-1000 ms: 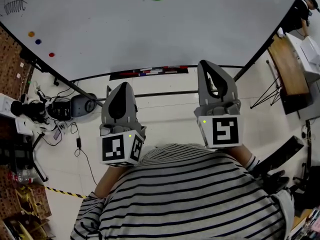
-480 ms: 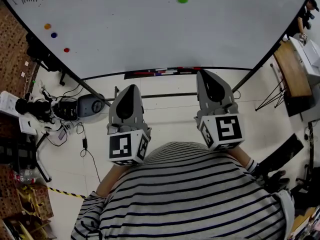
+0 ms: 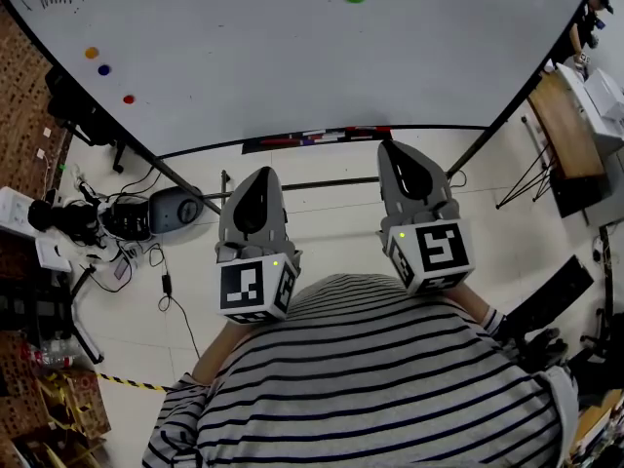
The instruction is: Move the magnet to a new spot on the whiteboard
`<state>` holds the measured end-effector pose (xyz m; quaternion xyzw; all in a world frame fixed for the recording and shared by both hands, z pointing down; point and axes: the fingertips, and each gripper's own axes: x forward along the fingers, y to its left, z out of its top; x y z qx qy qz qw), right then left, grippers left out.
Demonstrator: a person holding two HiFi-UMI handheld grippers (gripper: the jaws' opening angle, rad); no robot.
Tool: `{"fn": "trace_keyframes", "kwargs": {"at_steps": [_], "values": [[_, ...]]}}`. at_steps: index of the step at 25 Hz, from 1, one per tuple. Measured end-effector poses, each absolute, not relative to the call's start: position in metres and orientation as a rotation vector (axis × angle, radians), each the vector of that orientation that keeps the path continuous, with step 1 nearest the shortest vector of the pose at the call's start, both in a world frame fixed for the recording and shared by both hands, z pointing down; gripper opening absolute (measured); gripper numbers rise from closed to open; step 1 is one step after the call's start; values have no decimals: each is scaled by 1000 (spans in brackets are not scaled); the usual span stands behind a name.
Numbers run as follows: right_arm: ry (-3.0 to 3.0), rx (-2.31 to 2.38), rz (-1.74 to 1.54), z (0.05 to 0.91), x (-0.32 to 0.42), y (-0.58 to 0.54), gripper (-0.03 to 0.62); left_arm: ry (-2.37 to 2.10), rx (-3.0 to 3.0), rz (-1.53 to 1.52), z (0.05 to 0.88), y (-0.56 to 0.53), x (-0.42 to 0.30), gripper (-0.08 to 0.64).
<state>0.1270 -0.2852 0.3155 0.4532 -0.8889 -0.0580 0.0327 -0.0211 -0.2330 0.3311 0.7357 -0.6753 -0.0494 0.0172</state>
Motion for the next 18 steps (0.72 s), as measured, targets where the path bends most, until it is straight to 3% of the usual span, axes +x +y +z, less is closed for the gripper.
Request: {"fn": "trace_keyframes", "kwargs": {"at_steps": [18], "values": [[-2750,1292,-185,321,107,-276,2,-2089,2268,-130,337,-219,-22,15]]}}
